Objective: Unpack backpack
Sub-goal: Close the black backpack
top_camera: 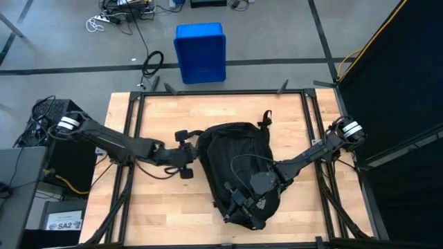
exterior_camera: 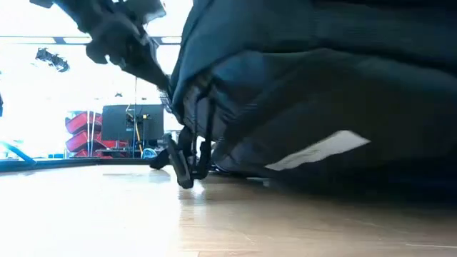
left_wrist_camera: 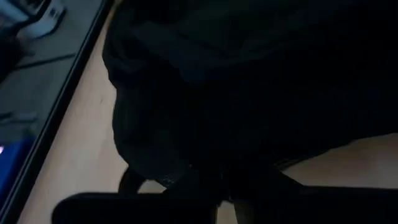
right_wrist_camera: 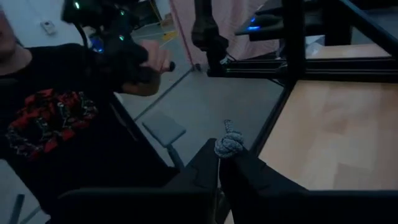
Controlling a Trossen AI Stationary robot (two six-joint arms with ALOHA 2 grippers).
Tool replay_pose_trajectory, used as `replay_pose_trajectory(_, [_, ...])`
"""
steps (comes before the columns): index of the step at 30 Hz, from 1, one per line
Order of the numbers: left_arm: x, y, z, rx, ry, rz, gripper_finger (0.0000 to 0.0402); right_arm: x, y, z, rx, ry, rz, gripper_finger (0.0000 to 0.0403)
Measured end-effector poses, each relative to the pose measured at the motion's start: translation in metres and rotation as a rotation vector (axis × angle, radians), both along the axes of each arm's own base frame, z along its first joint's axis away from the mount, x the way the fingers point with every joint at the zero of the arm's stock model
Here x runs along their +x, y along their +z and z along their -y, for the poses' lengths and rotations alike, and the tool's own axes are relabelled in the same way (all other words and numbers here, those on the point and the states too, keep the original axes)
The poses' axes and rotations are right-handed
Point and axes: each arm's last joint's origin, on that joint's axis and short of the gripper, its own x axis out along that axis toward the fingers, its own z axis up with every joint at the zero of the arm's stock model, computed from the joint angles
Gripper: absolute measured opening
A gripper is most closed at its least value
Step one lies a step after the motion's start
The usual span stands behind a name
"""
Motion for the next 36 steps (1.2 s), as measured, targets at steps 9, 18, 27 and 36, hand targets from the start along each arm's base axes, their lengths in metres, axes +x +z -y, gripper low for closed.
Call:
replay_pose_trajectory(9, [-0.019, 0.027, 0.021, -0.075, -0.179, 0.116, 0.0131, 0.006, 0.001, 0.011, -0.006, -0.048, 0.013, 0.0000])
replay_pose_trajectory(18, [0.005, 0.021, 0.098, -0.029, -0.618, 0.362, 0.0247, 0.013, 0.001, 0.025, -0.008, -0.093, 0.014, 0.0000])
replay_pose_trajectory(27, [0.019, -0.022, 0.121, 0.154, -0.433, 0.274, 0.0297, 0.017, 0.004, 0.031, -0.007, -0.113, 0.017, 0.0000])
replay_pose_trajectory(36, [0.029, -0.040, 0.125, 0.197, -0.379, 0.278, 0.0300, 0.022, 0.012, 0.037, -0.009, -0.104, 0.042, 0.0000])
